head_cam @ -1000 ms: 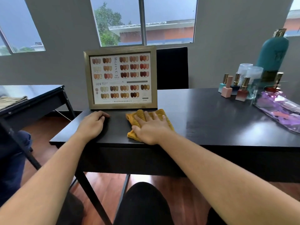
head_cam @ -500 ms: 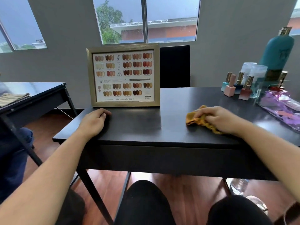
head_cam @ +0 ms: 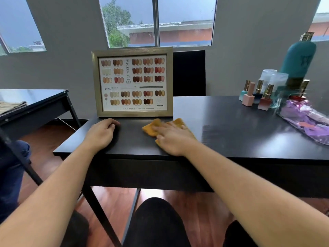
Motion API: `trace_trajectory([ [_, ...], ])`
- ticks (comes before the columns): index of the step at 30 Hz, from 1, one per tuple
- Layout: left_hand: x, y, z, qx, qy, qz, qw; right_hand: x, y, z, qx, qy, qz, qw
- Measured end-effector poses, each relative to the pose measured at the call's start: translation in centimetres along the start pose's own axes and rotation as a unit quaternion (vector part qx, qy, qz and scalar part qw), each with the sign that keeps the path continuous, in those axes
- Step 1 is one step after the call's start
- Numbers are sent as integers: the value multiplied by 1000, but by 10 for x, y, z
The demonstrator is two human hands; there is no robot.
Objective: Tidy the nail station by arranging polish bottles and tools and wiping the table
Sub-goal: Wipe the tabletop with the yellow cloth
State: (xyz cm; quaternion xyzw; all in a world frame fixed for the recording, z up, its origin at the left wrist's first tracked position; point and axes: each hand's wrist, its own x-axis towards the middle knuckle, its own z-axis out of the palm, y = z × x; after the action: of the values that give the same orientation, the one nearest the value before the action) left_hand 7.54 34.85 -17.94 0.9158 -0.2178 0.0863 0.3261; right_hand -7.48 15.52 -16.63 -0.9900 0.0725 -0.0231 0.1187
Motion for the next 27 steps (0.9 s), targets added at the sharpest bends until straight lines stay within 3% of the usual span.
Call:
trace_trajectory([
  [4,-1,-3,-2,-22,3,-4,1000,-12,8,-6,61,-28,-86,994],
  [7,-3,-3,-3,-21,7,3,1000,-30,41,-16,56,-21,-78,995],
  [11,-4,-2,-3,2,-3,15,1000,-56,108,-35,19,0,9,1000],
  [14,-3,-1,-2,55,-22,42,997,-72,152,-45,1,27,138,990],
  [17,-3,2,0,90,-28,51,994,-65,152,-41,-24,36,247,968],
  [19,-3,4,1,96,-26,49,994,-51,130,-33,-30,38,266,963],
  [21,-3,5,1,99,-25,53,993,-34,99,-24,-41,36,230,972],
  [27,-3,2,-1,89,-33,59,994,-10,28,-7,-19,-14,14,1000],
])
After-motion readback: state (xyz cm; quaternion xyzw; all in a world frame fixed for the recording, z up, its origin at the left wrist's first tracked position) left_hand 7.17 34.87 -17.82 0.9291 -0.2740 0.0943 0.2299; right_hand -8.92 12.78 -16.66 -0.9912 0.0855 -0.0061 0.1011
